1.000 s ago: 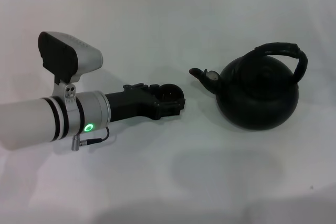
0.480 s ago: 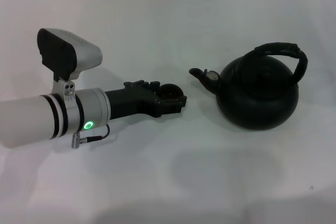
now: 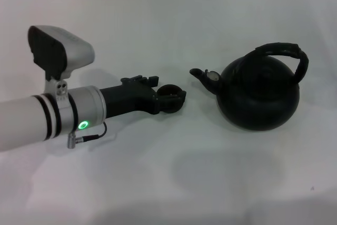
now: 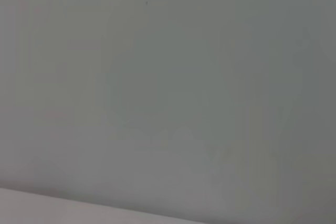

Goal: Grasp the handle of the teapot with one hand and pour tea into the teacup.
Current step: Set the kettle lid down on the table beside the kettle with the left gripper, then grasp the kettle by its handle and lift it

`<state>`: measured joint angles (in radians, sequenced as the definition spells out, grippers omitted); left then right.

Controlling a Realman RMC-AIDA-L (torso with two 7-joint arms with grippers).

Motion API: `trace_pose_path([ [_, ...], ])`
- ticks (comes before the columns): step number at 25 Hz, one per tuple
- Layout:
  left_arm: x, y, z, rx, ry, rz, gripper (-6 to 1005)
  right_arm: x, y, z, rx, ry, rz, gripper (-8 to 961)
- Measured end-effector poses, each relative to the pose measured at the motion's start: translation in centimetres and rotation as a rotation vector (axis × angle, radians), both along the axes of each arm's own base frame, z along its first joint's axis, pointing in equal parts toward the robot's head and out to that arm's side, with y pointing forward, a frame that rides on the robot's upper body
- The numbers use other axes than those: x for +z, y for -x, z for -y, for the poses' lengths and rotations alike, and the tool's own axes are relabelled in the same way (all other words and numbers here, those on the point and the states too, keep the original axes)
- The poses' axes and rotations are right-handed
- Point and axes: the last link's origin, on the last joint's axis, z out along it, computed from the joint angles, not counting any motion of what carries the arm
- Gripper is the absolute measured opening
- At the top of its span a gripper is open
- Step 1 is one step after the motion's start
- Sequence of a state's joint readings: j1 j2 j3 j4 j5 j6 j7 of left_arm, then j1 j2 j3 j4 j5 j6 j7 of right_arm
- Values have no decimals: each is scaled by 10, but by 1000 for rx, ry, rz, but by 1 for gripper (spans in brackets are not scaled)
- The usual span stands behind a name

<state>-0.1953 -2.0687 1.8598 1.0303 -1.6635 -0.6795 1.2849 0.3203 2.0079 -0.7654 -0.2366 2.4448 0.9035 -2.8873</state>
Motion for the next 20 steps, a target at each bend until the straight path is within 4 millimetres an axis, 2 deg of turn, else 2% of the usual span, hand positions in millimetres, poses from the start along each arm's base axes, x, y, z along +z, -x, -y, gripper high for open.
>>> trace_pose_path([
  [6,12,10,2,15,-43,-12,871,1,-1,1,-2,-1,7,780],
  [14,49,41,-7,41,-212,-61,871,7,-4,4,5,28,52,778],
  [16,57,49,-8,50,-257,-51,871,11,-3,6,22,59,63,778],
  [20,70,65,-9,59,-345,-35,871,35,-3,22,50,124,31,777],
])
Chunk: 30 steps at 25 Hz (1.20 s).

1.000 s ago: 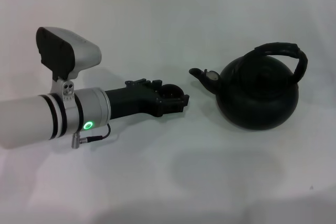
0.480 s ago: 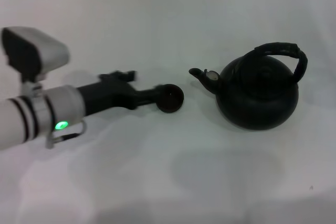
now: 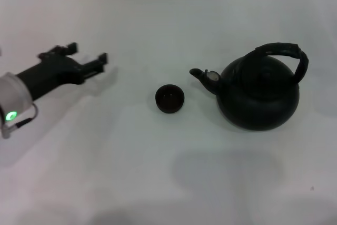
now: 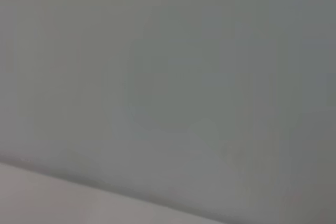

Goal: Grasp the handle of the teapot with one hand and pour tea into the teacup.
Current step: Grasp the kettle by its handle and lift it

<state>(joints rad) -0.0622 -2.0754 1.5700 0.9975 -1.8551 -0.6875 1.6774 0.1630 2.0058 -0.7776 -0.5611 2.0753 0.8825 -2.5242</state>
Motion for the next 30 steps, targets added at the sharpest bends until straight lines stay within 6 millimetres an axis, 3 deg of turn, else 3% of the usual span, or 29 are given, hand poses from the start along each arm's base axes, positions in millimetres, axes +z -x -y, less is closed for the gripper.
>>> trace_pose_path([
  [4,12,18,4,-7,-99,26,872,28,12,13,13,88,-48,777],
  [12,27,39,20,-81,-278,114,871,36,37,31,70,294,-166,775],
  [20,21,43,22,-82,-280,116,872,0,59,47,182,530,-283,774],
  [25,19,40,21,-96,-275,126,871,-31,63,49,235,616,-347,773],
  [30,18,37,21,-111,-271,138,871,-48,69,47,291,656,-383,772],
])
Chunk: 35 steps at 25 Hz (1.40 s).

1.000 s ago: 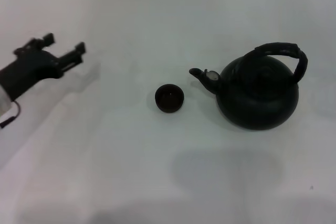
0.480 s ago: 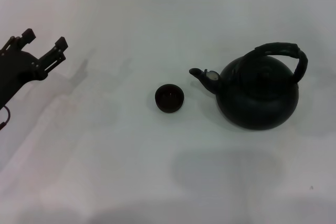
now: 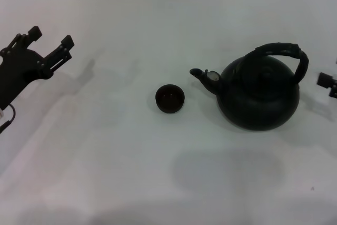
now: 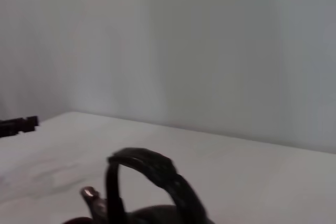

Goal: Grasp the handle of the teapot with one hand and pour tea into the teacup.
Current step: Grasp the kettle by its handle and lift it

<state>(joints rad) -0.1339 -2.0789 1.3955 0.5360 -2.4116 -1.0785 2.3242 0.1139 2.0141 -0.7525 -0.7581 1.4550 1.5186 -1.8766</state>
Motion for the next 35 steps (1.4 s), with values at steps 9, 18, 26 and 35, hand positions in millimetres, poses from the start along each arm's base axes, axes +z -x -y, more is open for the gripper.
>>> trace_pose_path([
  [9,-2,-4,2,-23,6,19,872,-20,13,-7,71,67,-23,771],
  [18,-2,-4,1,-24,7,19,871,-27,17,-12,99,59,-19,769],
  [26,-4,-6,-4,-28,14,17,871,-41,18,-22,117,50,-9,705],
  [35,-5,-4,-3,-17,15,18,872,-37,17,-26,122,19,8,663],
])
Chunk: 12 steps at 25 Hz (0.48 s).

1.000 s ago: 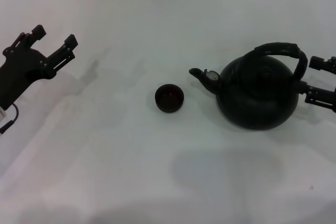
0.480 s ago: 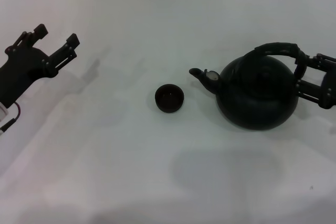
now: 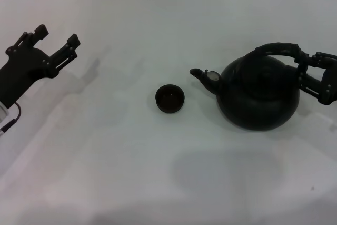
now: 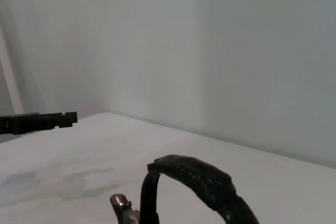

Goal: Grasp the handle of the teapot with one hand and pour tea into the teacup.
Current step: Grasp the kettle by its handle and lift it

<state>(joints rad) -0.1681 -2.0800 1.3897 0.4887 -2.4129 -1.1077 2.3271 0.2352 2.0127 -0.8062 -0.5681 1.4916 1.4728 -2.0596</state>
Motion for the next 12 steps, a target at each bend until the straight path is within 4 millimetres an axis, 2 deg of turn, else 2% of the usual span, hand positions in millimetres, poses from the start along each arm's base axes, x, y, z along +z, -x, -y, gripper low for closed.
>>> trace_pose_path([
  [6,0,0,-1,-1,1,0,872,3,-4,-1,-14,-25,12,426],
  [12,0,-1,-2,-4,-1,0,871,5,-6,0,-3,-47,28,350],
])
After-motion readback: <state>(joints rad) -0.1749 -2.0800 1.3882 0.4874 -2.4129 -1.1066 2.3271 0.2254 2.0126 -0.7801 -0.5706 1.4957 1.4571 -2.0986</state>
